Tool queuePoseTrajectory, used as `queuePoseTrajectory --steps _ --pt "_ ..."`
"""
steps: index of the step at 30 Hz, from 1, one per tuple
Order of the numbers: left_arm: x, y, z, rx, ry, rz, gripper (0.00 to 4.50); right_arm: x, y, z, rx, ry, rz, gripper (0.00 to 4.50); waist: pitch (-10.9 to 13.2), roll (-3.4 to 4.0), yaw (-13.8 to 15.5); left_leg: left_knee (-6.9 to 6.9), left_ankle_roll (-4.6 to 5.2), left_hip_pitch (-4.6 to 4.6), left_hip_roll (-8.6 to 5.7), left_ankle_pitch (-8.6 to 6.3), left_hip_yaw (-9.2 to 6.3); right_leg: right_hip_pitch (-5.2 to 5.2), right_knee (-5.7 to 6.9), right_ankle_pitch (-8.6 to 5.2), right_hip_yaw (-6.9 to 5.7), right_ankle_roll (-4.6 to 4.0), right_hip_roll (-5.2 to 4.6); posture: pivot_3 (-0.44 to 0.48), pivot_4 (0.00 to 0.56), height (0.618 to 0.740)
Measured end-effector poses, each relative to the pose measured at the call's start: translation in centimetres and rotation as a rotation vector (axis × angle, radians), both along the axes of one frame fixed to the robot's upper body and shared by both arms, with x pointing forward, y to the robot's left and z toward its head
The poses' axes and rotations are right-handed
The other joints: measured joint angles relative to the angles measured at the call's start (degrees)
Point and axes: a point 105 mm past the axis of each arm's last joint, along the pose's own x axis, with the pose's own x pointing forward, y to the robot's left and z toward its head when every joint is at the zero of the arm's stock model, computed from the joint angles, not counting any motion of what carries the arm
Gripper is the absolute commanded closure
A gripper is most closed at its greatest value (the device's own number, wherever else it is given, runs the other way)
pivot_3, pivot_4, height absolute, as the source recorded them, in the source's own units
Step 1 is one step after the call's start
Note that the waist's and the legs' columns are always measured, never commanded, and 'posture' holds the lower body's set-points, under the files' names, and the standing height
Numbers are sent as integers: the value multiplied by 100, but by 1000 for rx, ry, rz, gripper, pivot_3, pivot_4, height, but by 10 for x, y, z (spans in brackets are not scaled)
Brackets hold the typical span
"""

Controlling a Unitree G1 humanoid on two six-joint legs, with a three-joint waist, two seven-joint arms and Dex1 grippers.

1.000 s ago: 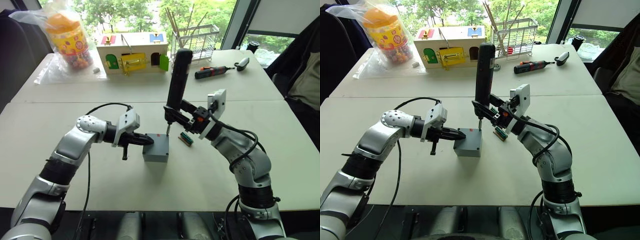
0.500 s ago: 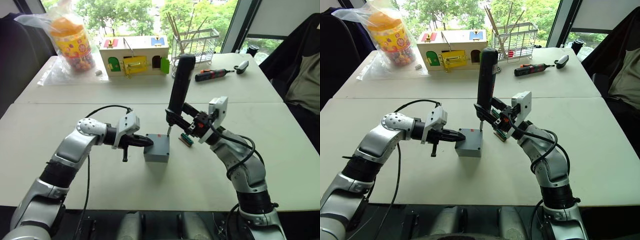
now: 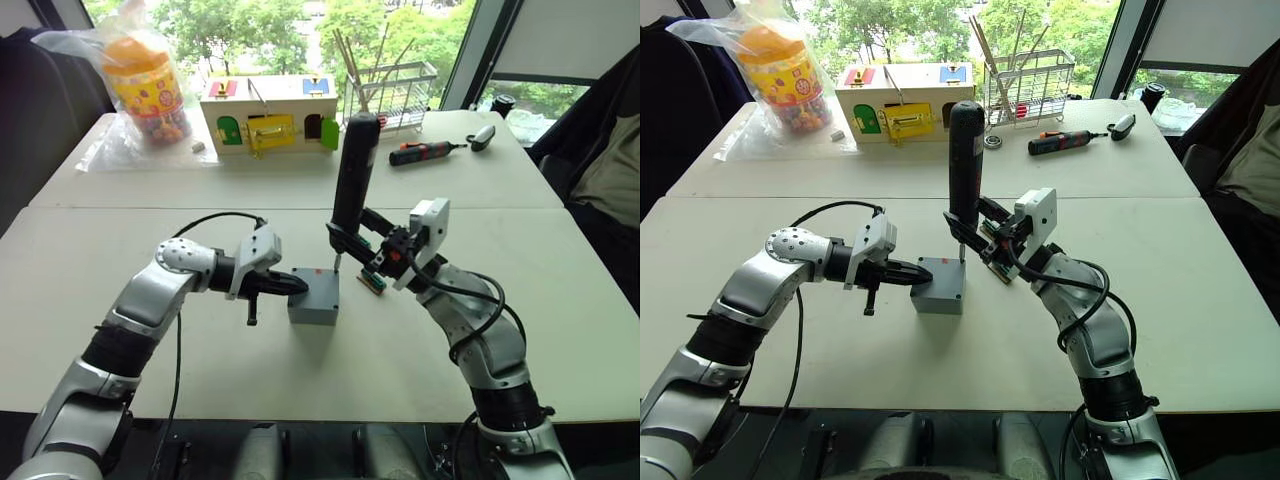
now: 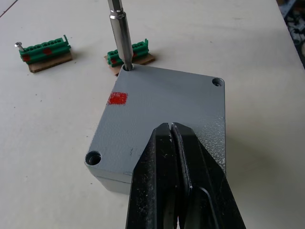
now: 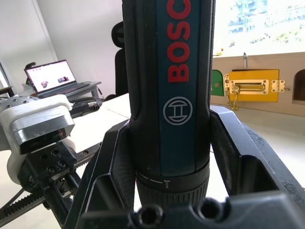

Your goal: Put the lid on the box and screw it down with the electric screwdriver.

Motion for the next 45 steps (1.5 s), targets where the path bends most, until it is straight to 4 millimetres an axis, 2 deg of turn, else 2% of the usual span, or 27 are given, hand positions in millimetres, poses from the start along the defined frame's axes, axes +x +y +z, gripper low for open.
queuePoseTrajectory --steps 5,19,33,40,45 --pt "-1 0 -4 7 14 4 4500 0 -1 -4 1 15 -5 2670 -1 1 3 -20 42 85 9 -25 -3 105 -64 -1 -8 -2 7 0 150 736" --pt "-6 -2 -9 17 17 -15 4500 -4 -8 -13 39 36 -53 2670 -70 -2 5 -20 68 84 18 -42 -4 113 -87 -2 -8 -4 3 0 150 736" --pt "-9 -6 -11 5 18 -21 4500 -5 -8 -13 37 29 -43 2670 -70 -1 8 -23 68 85 20 -42 -6 114 -90 -5 -8 -10 0 0 150 736" --pt "-8 -6 -11 2 16 -18 4500 -5 -7 -11 25 26 -40 2670 -70 0 12 -24 68 83 19 -42 -7 114 -92 -7 -8 -12 -3 0 150 736" --pt "-8 -7 -11 -4 14 -19 4500 -3 -10 -1 18 38 -38 2670 -65 5 18 -25 68 74 18 -43 -8 108 -95 -7 -8 -13 -9 0 150 736"
